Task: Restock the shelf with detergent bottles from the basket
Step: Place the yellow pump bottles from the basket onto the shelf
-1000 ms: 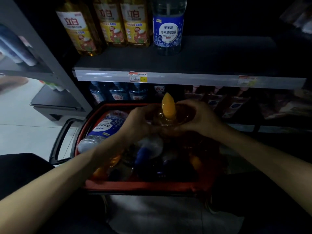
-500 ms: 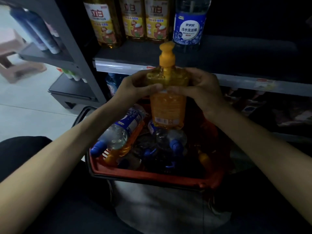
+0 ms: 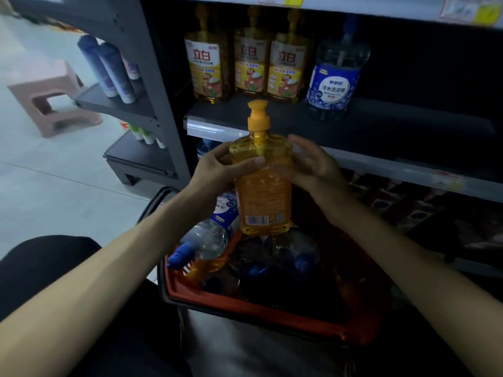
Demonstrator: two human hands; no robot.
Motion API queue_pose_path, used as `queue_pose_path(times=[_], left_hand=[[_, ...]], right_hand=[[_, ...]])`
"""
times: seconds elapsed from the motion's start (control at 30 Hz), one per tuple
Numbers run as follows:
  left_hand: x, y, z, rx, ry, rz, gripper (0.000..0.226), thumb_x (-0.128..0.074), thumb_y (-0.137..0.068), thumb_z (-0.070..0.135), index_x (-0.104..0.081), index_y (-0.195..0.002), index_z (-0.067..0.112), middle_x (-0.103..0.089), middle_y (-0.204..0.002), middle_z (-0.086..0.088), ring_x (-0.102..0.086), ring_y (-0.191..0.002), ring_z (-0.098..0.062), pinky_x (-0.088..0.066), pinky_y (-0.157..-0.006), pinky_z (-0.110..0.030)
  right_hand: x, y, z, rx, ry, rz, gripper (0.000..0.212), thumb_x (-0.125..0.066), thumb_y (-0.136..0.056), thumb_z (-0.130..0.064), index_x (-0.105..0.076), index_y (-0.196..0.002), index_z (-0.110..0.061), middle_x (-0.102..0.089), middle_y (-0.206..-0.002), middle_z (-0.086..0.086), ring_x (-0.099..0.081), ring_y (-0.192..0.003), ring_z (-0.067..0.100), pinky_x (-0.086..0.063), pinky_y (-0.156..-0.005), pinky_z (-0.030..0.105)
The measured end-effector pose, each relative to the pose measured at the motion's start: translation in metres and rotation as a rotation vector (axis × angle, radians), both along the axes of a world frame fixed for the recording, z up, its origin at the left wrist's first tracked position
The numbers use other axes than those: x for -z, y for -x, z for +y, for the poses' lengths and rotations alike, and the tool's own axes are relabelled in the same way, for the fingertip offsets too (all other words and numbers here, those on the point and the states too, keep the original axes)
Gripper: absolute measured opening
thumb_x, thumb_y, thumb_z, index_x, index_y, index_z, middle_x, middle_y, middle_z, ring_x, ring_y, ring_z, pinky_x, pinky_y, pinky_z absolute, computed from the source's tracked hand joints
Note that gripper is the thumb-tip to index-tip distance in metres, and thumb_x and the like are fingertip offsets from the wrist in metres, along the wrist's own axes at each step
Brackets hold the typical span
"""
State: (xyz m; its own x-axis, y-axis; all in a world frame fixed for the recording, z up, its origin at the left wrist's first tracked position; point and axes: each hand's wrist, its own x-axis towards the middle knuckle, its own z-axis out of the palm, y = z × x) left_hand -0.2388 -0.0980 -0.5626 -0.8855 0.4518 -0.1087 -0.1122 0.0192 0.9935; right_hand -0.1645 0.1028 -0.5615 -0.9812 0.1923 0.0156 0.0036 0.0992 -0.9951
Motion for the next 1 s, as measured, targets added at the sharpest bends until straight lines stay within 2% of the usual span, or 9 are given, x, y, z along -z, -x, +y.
queue_pose_path(times=[0.23,0.3,0.37,0.47,0.57,0.67,0.8,0.9,1.0], left_hand=[[-0.011,0.016,-0.002,-0.186,-0.068,0.003,0.079,-0.093,-0.058,0.042,-0.062,-0.127,0.020,-0.076,-0.116,-0.004,-0.076,-0.102,-0.021,-0.062,-0.090,-0.053],[-0.014,0.022,0.001,-0.284,-0.043,0.017,0.088,-0.097,-0.049,0.054,-0.062,-0.123,0.024,-0.074,-0.115,-0.001,-0.075,-0.102,-0.021,-0.062,-0.089,-0.051],[-0.017,0.029,0.003,-0.361,-0.002,0.026,0.099,-0.094,-0.038,0.065,-0.061,-0.123,0.027,-0.072,-0.114,0.003,-0.073,-0.103,-0.019,-0.062,-0.089,-0.049],[-0.024,0.039,0.004,-0.421,0.072,0.042,0.108,-0.087,-0.031,0.074,-0.058,-0.124,0.029,-0.070,-0.113,0.007,-0.070,-0.102,-0.017,-0.061,-0.090,-0.049],[-0.029,0.046,0.005,-0.449,0.144,0.076,0.103,-0.085,-0.034,0.076,-0.056,-0.122,0.032,-0.068,-0.113,0.009,-0.068,-0.102,-0.016,-0.060,-0.090,-0.047],[-0.030,0.052,0.001,-0.411,0.179,0.127,0.084,-0.085,-0.045,0.075,-0.056,-0.112,0.034,-0.069,-0.112,0.010,-0.069,-0.102,-0.014,-0.060,-0.086,-0.042],[-0.037,0.071,-0.016,-0.197,0.030,0.089,0.045,-0.070,-0.088,0.060,-0.069,-0.113,0.022,-0.076,-0.107,0.000,-0.074,-0.100,-0.018,-0.056,-0.081,-0.033],[-0.040,0.088,-0.023,-0.069,0.094,0.068,0.046,-0.067,-0.091,0.055,-0.069,-0.122,0.022,-0.076,-0.112,0.001,-0.072,-0.107,-0.017,-0.051,-0.080,-0.027],[-0.033,0.095,-0.019,0.183,0.137,-0.027,0.054,-0.064,-0.088,0.057,-0.064,-0.131,0.024,-0.076,-0.119,0.001,-0.072,-0.111,-0.018,-0.055,-0.084,-0.026]], right_hand=[[0.011,0.008,-0.036,0.176,-0.328,-0.025,0.052,-0.079,-0.084,-0.035,-0.054,-0.129,-0.031,-0.066,-0.116,-0.012,-0.062,-0.103,0.000,-0.058,-0.090,0.037],[0.015,0.016,-0.056,0.157,-0.457,-0.064,0.086,-0.085,-0.075,-0.043,-0.036,-0.146,-0.035,-0.054,-0.139,-0.007,-0.055,-0.123,0.008,-0.054,-0.100,0.040],[0.022,0.028,-0.076,0.124,-0.606,-0.127,0.127,-0.088,-0.067,-0.054,-0.002,-0.159,-0.035,-0.030,-0.160,0.000,-0.038,-0.142,0.020,-0.042,-0.110,0.044],[0.033,0.050,-0.098,0.217,-0.640,-0.106,0.140,-0.087,-0.063,-0.060,0.013,-0.157,-0.034,-0.020,-0.160,0.004,-0.033,-0.144,0.027,-0.040,-0.106,0.042],[0.035,0.076,-0.101,0.317,-0.594,-0.047,0.133,-0.091,-0.059,-0.054,-0.002,-0.156,-0.034,-0.032,-0.151,0.002,-0.043,-0.134,0.022,-0.043,-0.093,0.030],[0.032,0.095,-0.090,0.202,-0.246,0.015,0.118,-0.095,-0.061,-0.026,-0.018,-0.151,-0.035,-0.047,-0.138,-0.008,-0.052,-0.122,0.011,-0.046,-0.083,0.017],[0.019,0.097,-0.068,0.076,-0.037,-0.064,0.097,-0.091,-0.067,-0.015,-0.038,-0.146,-0.029,-0.063,-0.127,-0.007,-0.062,-0.114,0.014,-0.054,-0.087,0.034],[0.013,0.096,-0.053,-0.070,0.144,-0.093,0.059,-0.084,-0.074,-0.025,-0.063,-0.129,-0.025,-0.073,-0.117,0.004,-0.069,-0.109,0.025,-0.056,-0.091,0.047],[0.006,0.093,-0.050,-0.165,0.314,-0.102,0.055,-0.078,-0.074,-0.031,-0.067,-0.126,-0.018,-0.072,-0.121,0.012,-0.068,-0.112,0.033,-0.056,-0.093,0.049]])
